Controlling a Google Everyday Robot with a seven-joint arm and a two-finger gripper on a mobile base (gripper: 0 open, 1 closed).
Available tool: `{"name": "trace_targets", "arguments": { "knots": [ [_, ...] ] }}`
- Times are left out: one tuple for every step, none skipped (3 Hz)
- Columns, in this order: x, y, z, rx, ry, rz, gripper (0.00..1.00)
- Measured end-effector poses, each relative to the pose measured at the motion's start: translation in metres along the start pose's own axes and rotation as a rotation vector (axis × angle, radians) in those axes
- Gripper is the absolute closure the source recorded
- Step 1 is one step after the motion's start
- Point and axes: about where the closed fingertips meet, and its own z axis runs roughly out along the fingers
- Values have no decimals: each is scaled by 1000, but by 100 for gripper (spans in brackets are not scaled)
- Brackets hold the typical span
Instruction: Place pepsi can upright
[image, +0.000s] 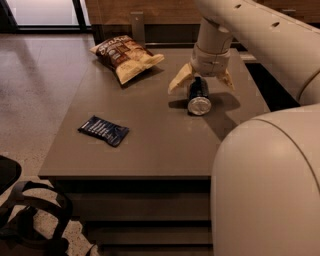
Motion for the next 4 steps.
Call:
{"name": "trace_targets", "arguments": {
  "knots": [
    [-3,1,4,-2,-5,-1,25],
    [-4,2,6,-3,-7,-2,47],
    [-6,3,8,-4,-9,-3,72],
    [-8,4,11,-4,-11,-4,95]
  ]
}}
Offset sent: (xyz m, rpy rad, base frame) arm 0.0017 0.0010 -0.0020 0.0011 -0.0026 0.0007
